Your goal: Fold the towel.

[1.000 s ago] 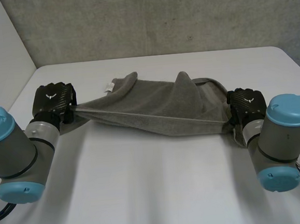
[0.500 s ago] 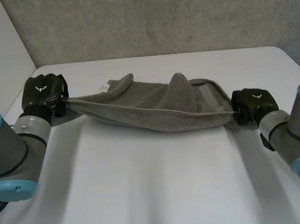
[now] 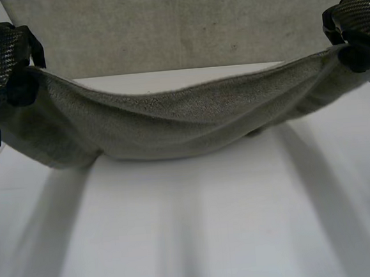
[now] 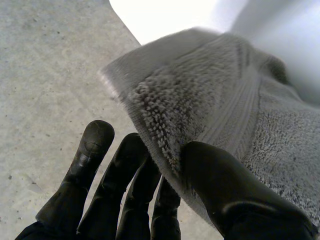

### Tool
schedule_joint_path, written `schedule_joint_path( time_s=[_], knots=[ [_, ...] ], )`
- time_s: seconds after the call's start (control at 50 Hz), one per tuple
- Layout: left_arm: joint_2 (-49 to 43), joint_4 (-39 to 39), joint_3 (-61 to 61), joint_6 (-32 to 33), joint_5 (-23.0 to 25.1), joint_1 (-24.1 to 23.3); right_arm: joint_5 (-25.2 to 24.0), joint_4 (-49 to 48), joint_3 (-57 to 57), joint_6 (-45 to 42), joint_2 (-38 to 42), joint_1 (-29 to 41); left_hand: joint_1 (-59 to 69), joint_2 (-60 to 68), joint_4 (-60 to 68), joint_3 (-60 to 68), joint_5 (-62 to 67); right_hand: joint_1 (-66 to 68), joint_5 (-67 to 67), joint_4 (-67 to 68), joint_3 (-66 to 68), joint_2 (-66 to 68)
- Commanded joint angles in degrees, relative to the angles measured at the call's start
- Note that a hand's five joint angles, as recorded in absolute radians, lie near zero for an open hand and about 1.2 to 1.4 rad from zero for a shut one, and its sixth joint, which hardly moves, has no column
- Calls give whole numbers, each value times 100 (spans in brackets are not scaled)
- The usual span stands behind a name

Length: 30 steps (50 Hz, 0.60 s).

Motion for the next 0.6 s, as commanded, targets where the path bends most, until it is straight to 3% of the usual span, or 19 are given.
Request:
schedule_joint_path(
  time_s=[0.02,0.16,0.22,0.32,0.36,0.42,0.46,0.48,0.5,0.52,0.56,0.6],
  knots=[
    [-818,-212,162,233,303,91,29,718,-218,-397,571,37,1143,1022,1018,1023,1105,306,354,332,313,349],
    [-2198,-194,460,1075,374,39,240,834,-332,-1084,1672,204,1143,1022,1018,1023,1105,306,354,332,313,349],
    [-2945,-177,889,1462,365,-31,583,799,-710,-1189,2366,441,1143,1022,1018,1023,1105,306,354,332,313,349],
    [-3834,-28,1986,1623,339,-75,1049,473,-1896,-1233,3351,749,1143,1022,1018,1023,1105,306,354,332,313,349],
    [-4021,70,2456,1552,339,-119,1154,-199,-2928,-1242,3806,801,1143,1022,1018,1023,1105,306,354,332,313,349],
    [-4126,465,3397,1209,303,-216,1163,-704,-3461,-1233,3913,828,1143,1022,1018,1023,1105,306,354,332,313,349],
    [-4100,764,3784,875,286,-225,1180,-1928,-3986,-1084,3774,907,1143,1022,1018,1023,1105,306,354,332,313,349],
    [-4030,1112,4071,466,234,-242,1180,-1935,-3988,-1084,3773,907,1143,1022,1018,1023,1105,306,354,332,313,349],
    [-3908,1472,4256,18,146,-251,1206,-2544,-3936,-953,3555,924,1143,1022,1018,1023,1105,306,354,332,313,349],
    [-3907,1476,4258,14,145,-251,1233,-3055,-3822,-778,3301,916,1143,1022,1018,1023,1105,306,354,332,313,349],
    [-3548,2132,4355,-782,-126,-243,1251,-3434,-3664,-550,3081,916,1143,1022,1018,1023,1105,306,354,332,313,349],
    [-3425,2361,4364,-1038,-267,-234,1242,-3622,-3470,-337,2920,916,1143,1022,1018,1023,1105,306,354,332,313,349]
  ],
)
